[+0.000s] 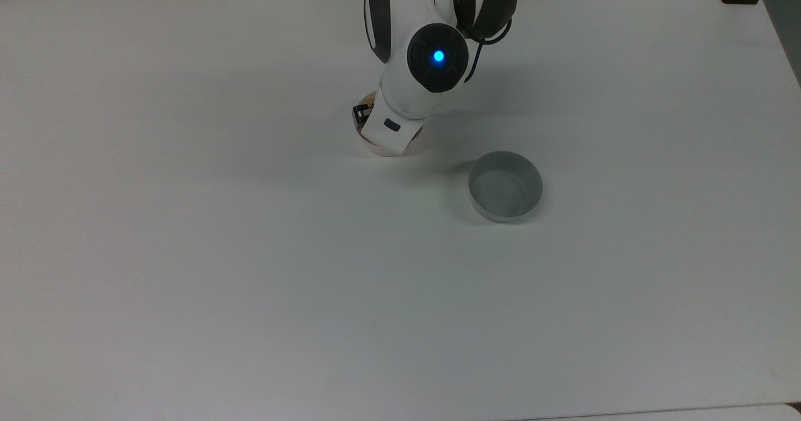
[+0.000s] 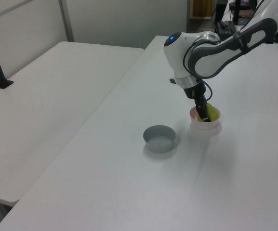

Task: Pick up a pear from the bowl
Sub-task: 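Close the gripper around the green pear inside the pink bowl, then lift the pear out of the pink bowl and carry it beside the bowl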

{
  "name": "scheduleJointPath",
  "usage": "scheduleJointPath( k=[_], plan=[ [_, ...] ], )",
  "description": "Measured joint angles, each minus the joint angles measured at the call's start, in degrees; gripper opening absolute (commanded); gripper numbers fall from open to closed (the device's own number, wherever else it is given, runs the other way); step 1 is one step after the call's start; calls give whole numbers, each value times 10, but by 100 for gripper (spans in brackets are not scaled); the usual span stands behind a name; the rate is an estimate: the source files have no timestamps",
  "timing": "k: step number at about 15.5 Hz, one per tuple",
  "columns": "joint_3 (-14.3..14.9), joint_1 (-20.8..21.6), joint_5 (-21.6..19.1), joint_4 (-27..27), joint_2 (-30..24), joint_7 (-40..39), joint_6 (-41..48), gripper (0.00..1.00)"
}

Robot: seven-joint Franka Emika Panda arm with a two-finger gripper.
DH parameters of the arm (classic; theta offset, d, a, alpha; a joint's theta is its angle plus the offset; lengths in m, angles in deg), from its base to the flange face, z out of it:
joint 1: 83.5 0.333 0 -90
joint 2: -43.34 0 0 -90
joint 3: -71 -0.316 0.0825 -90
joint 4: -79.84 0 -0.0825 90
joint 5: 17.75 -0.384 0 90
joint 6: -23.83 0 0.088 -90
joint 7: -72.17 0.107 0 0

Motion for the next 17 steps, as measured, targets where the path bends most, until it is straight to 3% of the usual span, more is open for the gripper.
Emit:
scheduleJointPath(
  k=[1, 5, 11, 17],
  plan=[
    [0, 0, 1, 0, 0, 0, 0, 56],
    [0, 0, 2, 1, 0, 0, 0, 49],
    [0, 0, 3, 10, -8, 0, 8, 46],
    [1, 0, 3, 38, -62, 0, 74, 46]
  ],
)
